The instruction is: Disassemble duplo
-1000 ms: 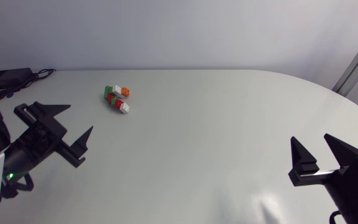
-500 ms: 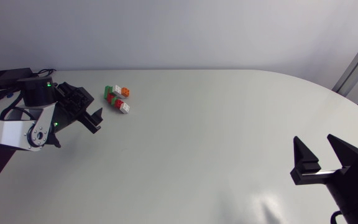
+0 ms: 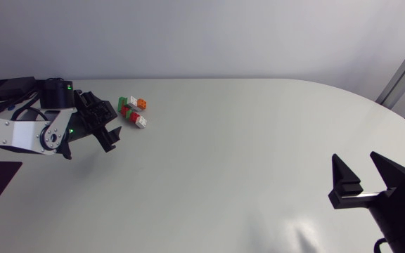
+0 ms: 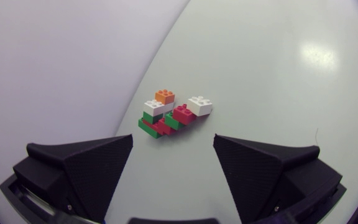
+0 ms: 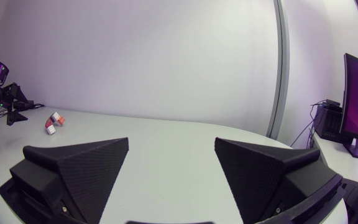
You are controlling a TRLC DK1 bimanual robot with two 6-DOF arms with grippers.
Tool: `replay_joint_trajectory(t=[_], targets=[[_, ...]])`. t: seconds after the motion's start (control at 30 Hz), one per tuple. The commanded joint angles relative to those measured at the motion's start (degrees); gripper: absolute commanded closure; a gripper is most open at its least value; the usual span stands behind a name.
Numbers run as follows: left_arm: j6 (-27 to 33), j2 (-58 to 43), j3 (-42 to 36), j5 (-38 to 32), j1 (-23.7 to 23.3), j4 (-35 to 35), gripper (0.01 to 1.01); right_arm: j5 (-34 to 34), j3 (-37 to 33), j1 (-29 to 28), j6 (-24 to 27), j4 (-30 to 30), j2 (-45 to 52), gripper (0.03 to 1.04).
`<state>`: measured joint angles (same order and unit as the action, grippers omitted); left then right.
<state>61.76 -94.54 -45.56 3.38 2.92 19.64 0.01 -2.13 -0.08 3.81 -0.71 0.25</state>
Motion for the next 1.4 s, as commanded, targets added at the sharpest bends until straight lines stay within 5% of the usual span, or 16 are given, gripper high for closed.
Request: replay_joint_trajectory(t=[0.0, 0.43, 0.87, 1.37], targets=[[4.95, -2.93, -2.43, 0.75, 0.6, -0.92, 0.12, 0.25, 2.13, -0.54, -1.35, 0.89, -0.6, 0.07], [9.61, -8.55, -7.53, 0.58, 1.83, -3.91, 0.118, 0.25, 2.13, -0.36, -1.44, 0.89, -0.6, 0.07], [5.3, -20.07, -16.84, -5.13, 6.84, -2.85, 0.12, 0.6, 2.13, -0.8, -1.35, 0.8, -0.6, 0.07], [4.51, -24.99, -22.47, -6.8, 4.2, -3.99, 0.164, 0.6, 2.13, -2.12, -1.35, 0.8, -0.6, 0.07]])
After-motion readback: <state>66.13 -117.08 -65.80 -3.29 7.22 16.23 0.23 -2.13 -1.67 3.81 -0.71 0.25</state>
